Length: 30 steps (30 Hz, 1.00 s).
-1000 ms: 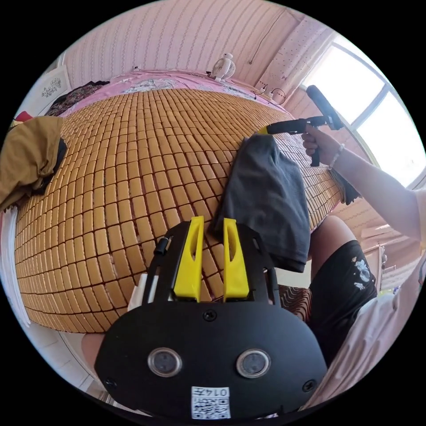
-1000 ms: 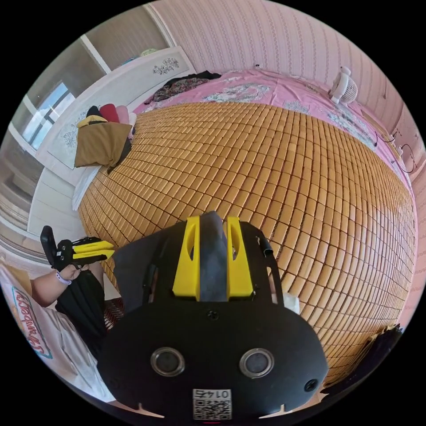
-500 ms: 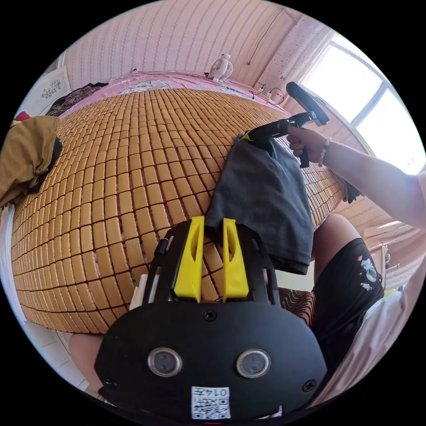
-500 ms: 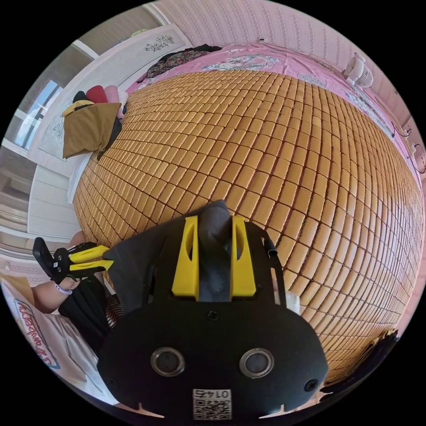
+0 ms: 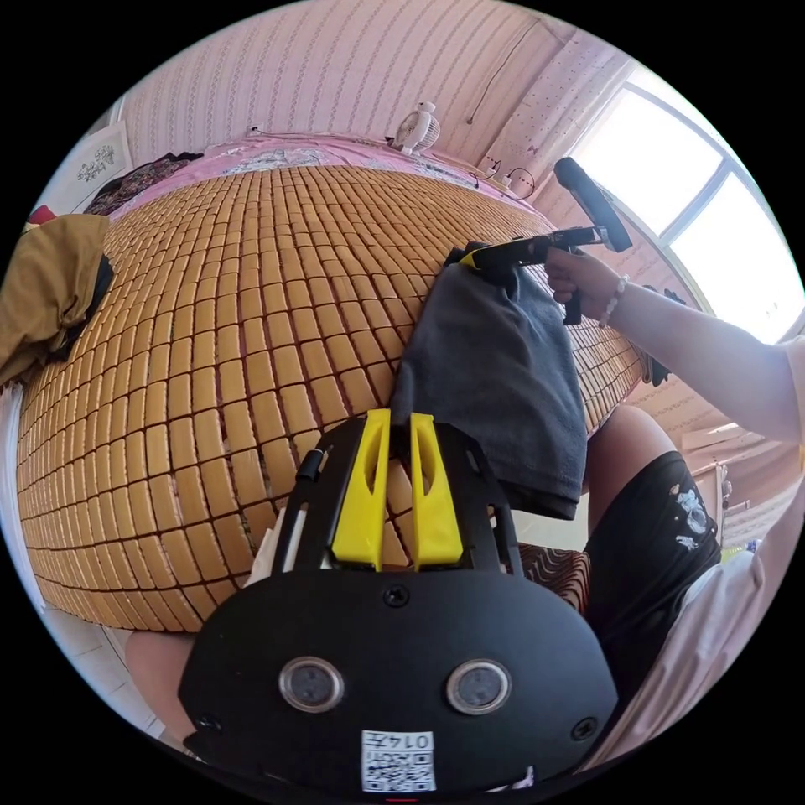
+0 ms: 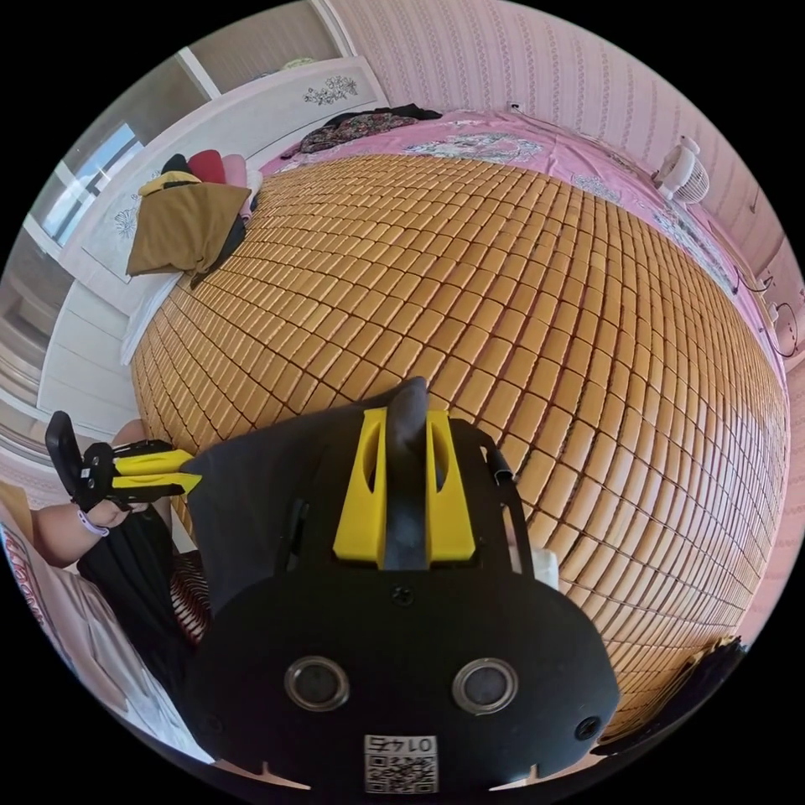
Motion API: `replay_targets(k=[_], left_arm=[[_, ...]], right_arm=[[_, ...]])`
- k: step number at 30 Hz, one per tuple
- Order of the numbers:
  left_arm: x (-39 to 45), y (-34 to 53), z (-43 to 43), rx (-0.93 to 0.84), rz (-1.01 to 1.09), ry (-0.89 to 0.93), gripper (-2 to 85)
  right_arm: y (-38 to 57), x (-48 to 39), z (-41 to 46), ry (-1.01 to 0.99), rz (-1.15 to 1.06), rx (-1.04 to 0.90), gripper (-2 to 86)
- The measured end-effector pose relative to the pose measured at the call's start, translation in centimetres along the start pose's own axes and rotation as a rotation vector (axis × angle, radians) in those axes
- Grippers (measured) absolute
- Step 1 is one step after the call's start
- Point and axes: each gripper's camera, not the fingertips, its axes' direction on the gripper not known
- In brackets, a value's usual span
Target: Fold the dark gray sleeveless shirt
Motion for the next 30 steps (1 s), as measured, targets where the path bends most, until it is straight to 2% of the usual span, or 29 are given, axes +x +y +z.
replay_targets(k=[4,8,16,24,27,30], left_arm=[[1.0,0.5,-0.5,-0.008,0.02,-0.001,0.3],[2.5,1.6,-2.8,0.064,0.078,0.04,-0.6],[7.5,2.1,-9.3,0.163,0.236,0.089,-0.8],[14.9,0.8,-15.3,0.292,0.468,0.102,-0.7],[18.7,-0.8,-16.1,0.32,0.568,0.154,-0.8],[22.8,-3.3,-15.7,0.324,0.651,0.293,-0.8]], right_arm=[[2.5,-0.6,-1.1,0.027,-0.025,0.045,5.6],[5.8,-1.3,-3.5,0.017,-0.015,0.13,5.3],[17.9,-1.8,-12.4,-0.076,0.072,0.397,5.1],[30.2,-2.5,-20.5,-0.046,0.136,0.654,5.1],[34.9,-2.3,-22.9,-0.003,0.172,0.723,5.1],[39.8,-1.4,-25.6,0.071,0.234,0.782,5.1]])
